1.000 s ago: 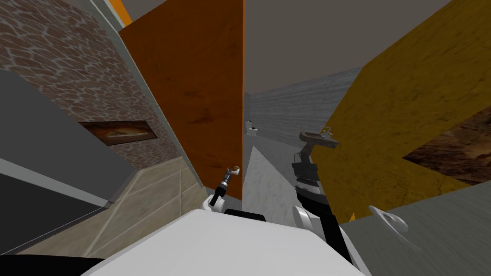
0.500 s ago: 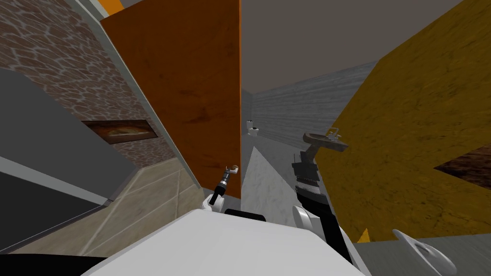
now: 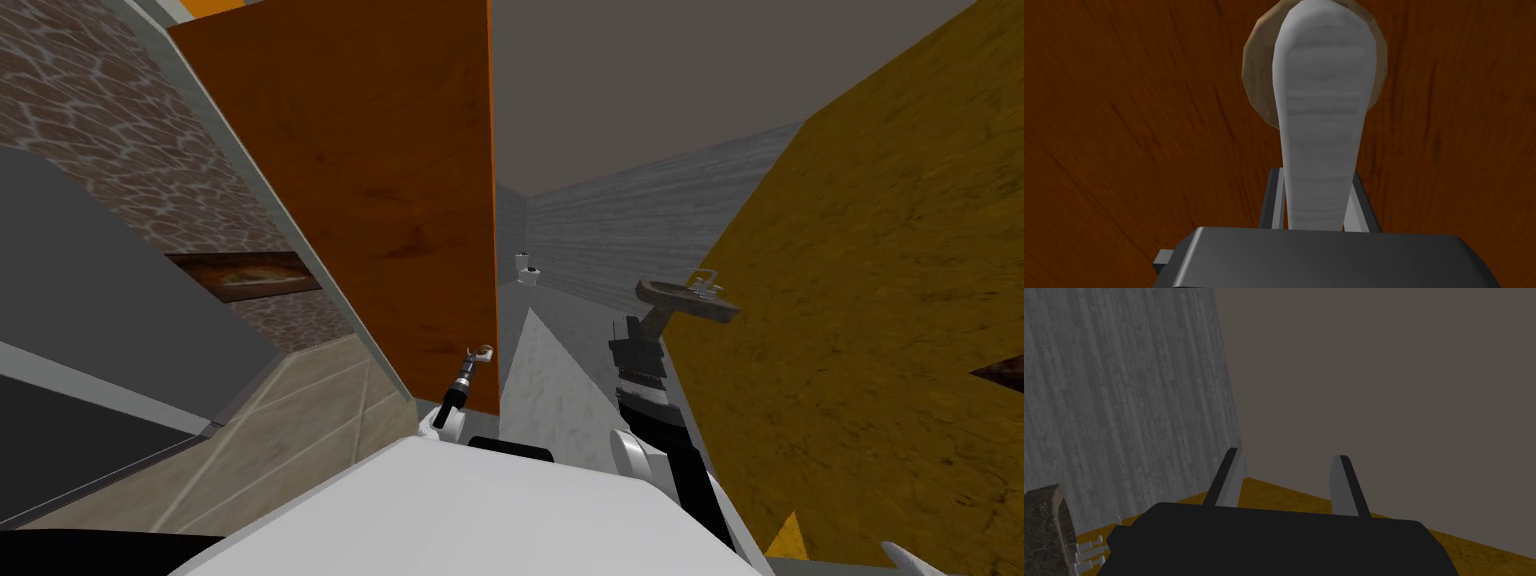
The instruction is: Push the door open
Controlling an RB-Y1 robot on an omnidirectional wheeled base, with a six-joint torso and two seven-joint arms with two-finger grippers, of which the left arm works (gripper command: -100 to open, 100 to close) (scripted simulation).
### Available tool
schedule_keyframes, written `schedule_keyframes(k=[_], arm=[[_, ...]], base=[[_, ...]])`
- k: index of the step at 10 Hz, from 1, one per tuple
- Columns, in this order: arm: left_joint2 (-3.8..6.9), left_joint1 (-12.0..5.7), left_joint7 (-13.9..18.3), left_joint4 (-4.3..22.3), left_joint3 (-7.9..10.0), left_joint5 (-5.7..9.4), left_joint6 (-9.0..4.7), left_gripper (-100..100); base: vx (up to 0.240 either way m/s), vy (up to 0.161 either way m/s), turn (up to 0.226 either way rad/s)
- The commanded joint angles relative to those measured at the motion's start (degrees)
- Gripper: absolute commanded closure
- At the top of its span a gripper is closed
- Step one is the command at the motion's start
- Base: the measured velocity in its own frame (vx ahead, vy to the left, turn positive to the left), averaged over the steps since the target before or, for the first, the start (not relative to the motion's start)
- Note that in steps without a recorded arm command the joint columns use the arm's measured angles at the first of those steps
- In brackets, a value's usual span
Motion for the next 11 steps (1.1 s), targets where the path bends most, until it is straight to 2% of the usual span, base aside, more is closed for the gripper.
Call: schedule_keyframes(k=[1, 4, 8, 11], arm=[[0.23, 0.14, -0.2, -1.2, 0.66, 0.36, 0.39, 100], [0.11, 0.06, -0.9, -1.0, 2.29, 1.28, 0.36, 100], [-0.56, -0.02, -1.7, -0.9, 4.12, 2.31, 0.32, 100], [0.32, 0.23, -2.0, -0.7, 5.31, 2.91, 0.33, 100]], base=[[0.169, -0.098, 0.057], [0.152, -0.108, 0.058], [0.164, -0.071, 0.049], [0.125, -0.037, 0.041]])
